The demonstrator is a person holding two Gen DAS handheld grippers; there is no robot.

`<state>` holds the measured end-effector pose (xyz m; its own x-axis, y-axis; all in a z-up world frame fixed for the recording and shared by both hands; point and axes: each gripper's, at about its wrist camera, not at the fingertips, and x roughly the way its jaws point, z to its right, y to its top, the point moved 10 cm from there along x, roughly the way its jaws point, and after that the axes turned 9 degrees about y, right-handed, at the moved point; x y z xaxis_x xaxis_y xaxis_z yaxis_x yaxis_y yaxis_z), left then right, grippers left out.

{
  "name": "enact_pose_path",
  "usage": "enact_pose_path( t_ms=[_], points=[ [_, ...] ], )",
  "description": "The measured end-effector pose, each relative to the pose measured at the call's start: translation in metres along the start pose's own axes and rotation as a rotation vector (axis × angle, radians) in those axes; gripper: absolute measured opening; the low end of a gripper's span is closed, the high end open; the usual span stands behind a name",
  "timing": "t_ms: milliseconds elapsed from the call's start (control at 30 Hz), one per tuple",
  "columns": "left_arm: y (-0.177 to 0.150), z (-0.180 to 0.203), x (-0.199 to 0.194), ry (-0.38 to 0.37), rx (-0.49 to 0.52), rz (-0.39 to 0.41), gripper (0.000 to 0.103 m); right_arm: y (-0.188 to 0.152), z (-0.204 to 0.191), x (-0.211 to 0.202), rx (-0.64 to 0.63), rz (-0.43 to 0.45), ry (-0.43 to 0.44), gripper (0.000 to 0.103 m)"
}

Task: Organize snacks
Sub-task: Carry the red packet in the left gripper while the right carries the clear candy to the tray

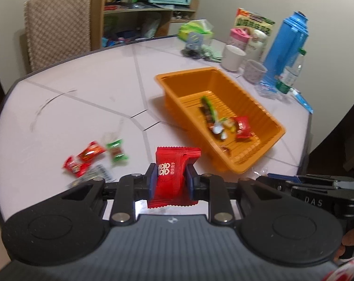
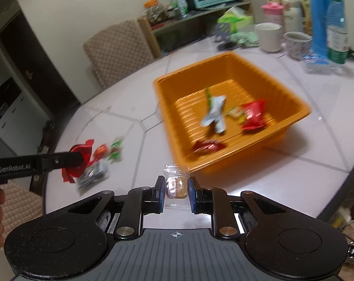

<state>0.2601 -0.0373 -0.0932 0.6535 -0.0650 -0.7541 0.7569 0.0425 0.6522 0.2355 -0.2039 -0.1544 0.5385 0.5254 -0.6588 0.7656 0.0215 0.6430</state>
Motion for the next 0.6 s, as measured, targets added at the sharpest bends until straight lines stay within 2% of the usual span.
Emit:
enact_pose_path(
  t_ms=[267, 600],
  points=[
    [0.029, 0.05, 0.02, -0.017, 0.004, 0.019, 0.023, 0.041, 0.047, -0.019, -0.003, 0.06, -0.023, 0.021],
    [0.062, 0.081, 0.062, 0.055, -0.036, 0.018, 0.023, 0.091, 0.092, 0.003, -0.036, 0.046, 0.018, 0.021]
  ],
)
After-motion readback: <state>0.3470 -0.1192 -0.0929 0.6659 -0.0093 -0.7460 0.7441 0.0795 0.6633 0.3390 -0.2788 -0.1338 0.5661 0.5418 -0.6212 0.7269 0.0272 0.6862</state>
